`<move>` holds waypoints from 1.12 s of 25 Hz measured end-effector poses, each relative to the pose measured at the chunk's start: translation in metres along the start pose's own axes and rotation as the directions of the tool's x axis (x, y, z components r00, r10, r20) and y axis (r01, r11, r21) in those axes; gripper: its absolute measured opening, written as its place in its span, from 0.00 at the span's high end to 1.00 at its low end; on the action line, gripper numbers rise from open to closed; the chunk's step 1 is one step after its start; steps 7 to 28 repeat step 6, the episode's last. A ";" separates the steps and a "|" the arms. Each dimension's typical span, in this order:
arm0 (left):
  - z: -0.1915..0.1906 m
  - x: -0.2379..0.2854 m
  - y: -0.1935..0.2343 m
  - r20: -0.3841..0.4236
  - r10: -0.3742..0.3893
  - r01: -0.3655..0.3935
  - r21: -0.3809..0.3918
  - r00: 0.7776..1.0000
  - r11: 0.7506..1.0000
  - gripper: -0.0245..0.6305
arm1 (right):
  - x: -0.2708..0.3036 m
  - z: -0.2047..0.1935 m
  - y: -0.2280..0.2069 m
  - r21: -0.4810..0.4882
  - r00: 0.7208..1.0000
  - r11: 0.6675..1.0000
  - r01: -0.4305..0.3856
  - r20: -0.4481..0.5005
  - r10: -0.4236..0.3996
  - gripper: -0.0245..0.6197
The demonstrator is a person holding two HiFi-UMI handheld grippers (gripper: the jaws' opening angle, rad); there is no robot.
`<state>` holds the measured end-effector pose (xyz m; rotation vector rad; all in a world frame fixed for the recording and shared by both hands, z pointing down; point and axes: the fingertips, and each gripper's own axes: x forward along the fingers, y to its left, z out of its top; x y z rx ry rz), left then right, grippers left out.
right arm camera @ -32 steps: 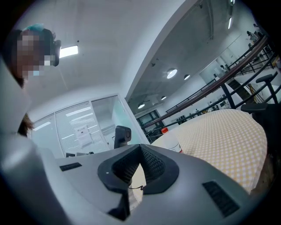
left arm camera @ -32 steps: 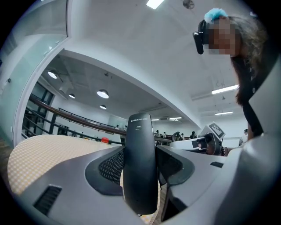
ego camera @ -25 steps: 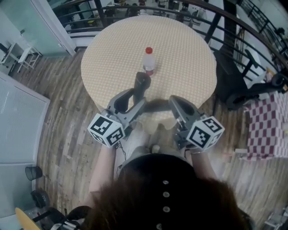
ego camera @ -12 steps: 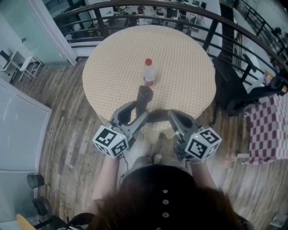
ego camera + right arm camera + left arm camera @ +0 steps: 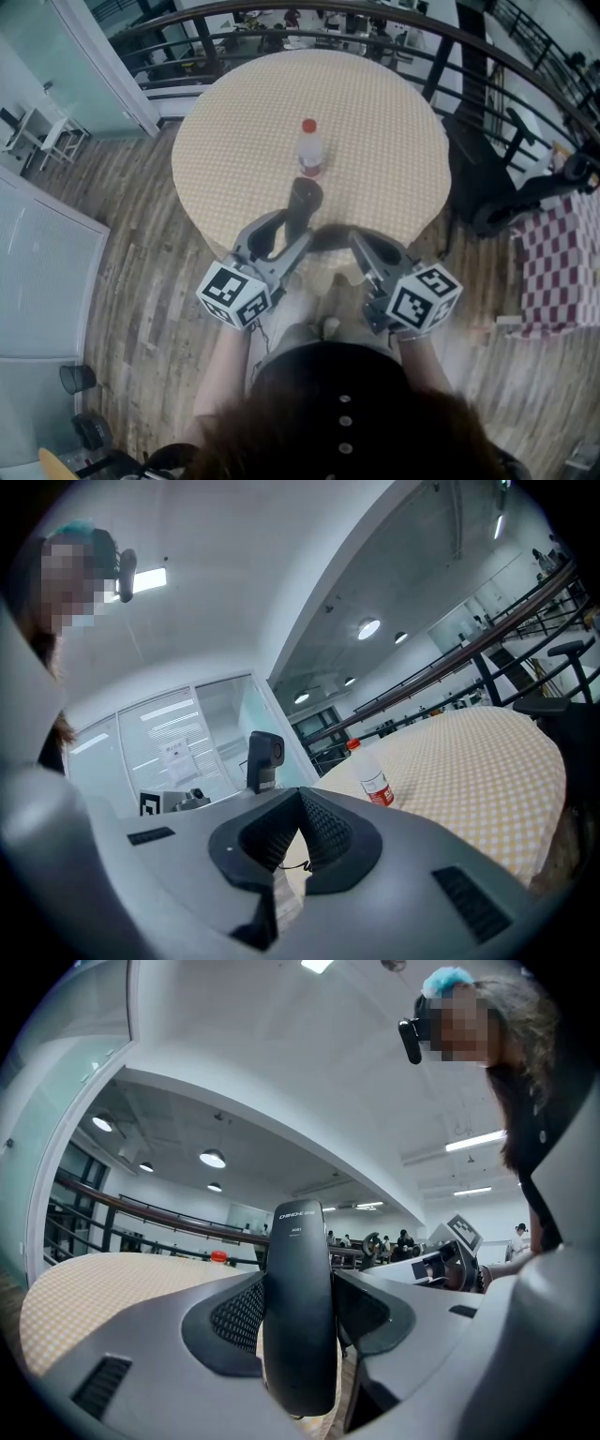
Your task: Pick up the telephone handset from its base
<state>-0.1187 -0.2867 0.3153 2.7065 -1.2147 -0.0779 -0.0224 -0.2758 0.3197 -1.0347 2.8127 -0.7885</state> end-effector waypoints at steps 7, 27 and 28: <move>0.002 0.001 0.000 0.000 -0.010 0.010 0.008 1.000 1.000 0.61 | 0.001 0.000 -0.002 0.008 1.000 1.000 0.010 -0.002 -0.010 0.95; 0.002 0.001 0.000 0.000 -0.010 0.010 0.008 1.000 1.000 0.61 | 0.001 0.000 -0.002 0.008 1.000 1.000 0.010 -0.002 -0.010 0.95; 0.002 0.001 0.000 0.000 -0.010 0.010 0.008 1.000 1.000 0.61 | 0.001 0.000 -0.002 0.008 1.000 1.000 0.010 -0.002 -0.010 0.95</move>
